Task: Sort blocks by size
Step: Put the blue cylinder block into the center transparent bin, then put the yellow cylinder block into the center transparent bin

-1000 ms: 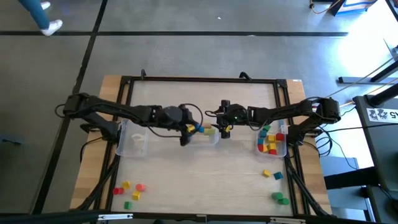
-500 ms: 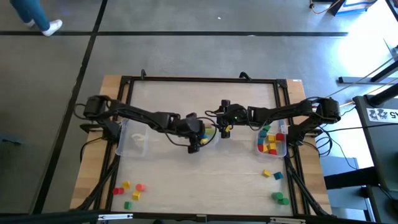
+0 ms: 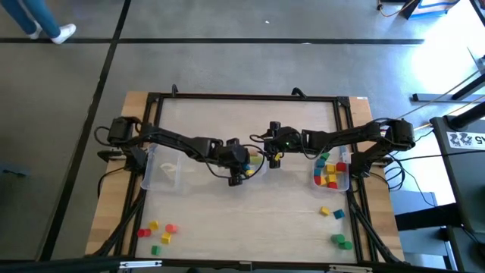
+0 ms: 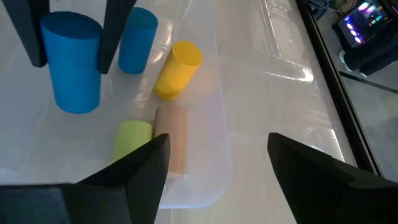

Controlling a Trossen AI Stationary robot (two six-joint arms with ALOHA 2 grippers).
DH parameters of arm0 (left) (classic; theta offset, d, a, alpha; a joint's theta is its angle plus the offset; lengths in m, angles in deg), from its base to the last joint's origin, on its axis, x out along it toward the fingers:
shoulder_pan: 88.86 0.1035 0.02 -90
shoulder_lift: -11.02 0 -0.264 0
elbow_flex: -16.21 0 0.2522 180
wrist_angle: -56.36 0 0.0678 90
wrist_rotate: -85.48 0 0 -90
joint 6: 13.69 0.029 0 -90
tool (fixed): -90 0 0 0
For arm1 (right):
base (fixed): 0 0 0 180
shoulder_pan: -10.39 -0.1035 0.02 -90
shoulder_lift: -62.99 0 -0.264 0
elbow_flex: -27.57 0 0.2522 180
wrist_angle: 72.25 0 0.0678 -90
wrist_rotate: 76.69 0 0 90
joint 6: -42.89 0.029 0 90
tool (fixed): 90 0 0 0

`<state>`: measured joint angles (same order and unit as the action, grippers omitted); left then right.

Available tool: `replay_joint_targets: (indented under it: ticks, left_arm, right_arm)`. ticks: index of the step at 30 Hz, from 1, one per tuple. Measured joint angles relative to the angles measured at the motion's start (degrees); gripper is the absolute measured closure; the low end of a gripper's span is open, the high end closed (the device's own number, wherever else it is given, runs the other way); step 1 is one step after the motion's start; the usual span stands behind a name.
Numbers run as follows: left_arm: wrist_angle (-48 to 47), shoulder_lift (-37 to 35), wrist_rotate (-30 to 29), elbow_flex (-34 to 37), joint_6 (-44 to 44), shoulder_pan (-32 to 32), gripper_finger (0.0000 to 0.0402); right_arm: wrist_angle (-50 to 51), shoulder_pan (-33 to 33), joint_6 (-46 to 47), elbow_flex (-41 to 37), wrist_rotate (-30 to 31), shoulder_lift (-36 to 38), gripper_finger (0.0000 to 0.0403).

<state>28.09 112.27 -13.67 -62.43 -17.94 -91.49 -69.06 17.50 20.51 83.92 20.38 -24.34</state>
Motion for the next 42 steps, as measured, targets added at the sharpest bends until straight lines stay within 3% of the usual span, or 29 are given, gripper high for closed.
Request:
replay_joint_targets:
  ticks: [4, 12, 23, 28, 35, 42]
  left_arm:
    - [0.0, 0.0, 0.5, 0.0, 0.0, 0.1, 0.0258]
    - [-0.2, -0.3, 0.7, 0.0, -0.1, 0.1, 0.02]
    - [-9.6, -9.3, -0.3, 0.0, -1.3, -0.4, 0.0192]
    - [-13.6, -14.1, -2.7, 2.8, -0.9, -1.1, 0.0192]
    - [-11.7, -20.0, -5.6, 9.8, -4.6, -1.0, 0.0192]
    - [-8.5, -20.6, -5.7, 14.1, -7.2, -1.1, 0.0192]
  right_arm:
    - [0.0, 0.0, 0.0, 0.0, 0.0, 0.0, 0.0127]
    - [0.0, 0.0, 0.0, 0.0, -0.1, 0.0, 0.0127]
    - [3.9, 0.0, -0.5, 1.3, 0.4, 3.2, 0.0127]
    - [15.9, 0.0, -1.9, 5.9, 5.3, 8.7, 0.0127]
    - [39.6, 2.0, 3.6, 14.8, 18.6, 15.3, 0.0127]
    - [58.0, 11.2, 11.8, 20.6, 19.4, 16.8, 0.0127]
